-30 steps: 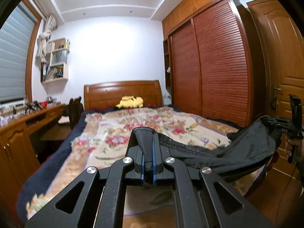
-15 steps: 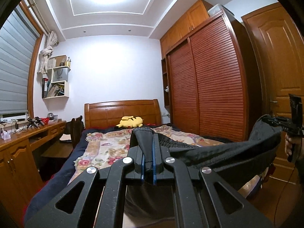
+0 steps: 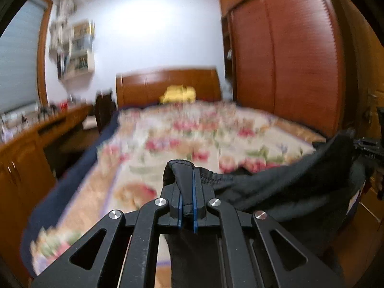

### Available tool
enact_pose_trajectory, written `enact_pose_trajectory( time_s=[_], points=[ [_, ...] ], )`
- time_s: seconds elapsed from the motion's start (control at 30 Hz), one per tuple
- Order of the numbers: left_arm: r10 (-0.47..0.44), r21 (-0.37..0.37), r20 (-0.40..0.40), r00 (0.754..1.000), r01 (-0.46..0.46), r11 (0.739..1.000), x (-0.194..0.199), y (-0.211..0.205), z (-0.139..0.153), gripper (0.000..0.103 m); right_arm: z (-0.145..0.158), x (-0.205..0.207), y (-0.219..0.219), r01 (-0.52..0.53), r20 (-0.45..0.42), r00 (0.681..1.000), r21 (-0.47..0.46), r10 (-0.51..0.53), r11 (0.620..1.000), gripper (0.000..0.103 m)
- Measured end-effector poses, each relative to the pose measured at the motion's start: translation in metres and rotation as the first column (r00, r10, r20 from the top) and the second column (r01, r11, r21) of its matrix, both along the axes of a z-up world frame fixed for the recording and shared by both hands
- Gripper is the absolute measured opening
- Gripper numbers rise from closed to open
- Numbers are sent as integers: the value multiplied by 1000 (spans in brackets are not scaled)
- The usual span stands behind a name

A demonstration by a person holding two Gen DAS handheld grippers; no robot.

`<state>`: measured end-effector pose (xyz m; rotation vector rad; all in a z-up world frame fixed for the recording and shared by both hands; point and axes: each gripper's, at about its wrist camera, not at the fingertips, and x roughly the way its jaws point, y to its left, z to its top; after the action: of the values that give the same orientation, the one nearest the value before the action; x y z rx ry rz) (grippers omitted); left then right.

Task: Fold large clothes
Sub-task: 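Carry the held hem over toward the collar with both grippers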

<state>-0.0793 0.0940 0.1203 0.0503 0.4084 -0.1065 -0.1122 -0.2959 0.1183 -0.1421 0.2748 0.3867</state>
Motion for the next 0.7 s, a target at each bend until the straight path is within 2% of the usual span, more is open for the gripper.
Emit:
enact_pose_trajectory(
  time_s=[0.1,0.2,0.4,0.57,0.7],
  points=[
    [13,13,-72,997,-12,1000,14,1,-30,6,-40,27,13,-2,-83,997,-24,0,1000,11],
    [36,38,-111,993,-32,999,25,0,-48,6,-58,46,24,8,-109,994,-74,-16,997,11],
    [53,-6,-156,986,-55,998,42,8,-64,6,-57,71,35,13,-123,992,-93,-25,996,12],
    [55,-34,-187,981,-63,997,66,12,-74,7,-67,62,31,24,-123,992,-75,-33,997,12],
    [58,-56,-194,979,-70,996,88,13,-75,7,-65,90,34,29,-127,991,-60,-36,998,12]
  ],
)
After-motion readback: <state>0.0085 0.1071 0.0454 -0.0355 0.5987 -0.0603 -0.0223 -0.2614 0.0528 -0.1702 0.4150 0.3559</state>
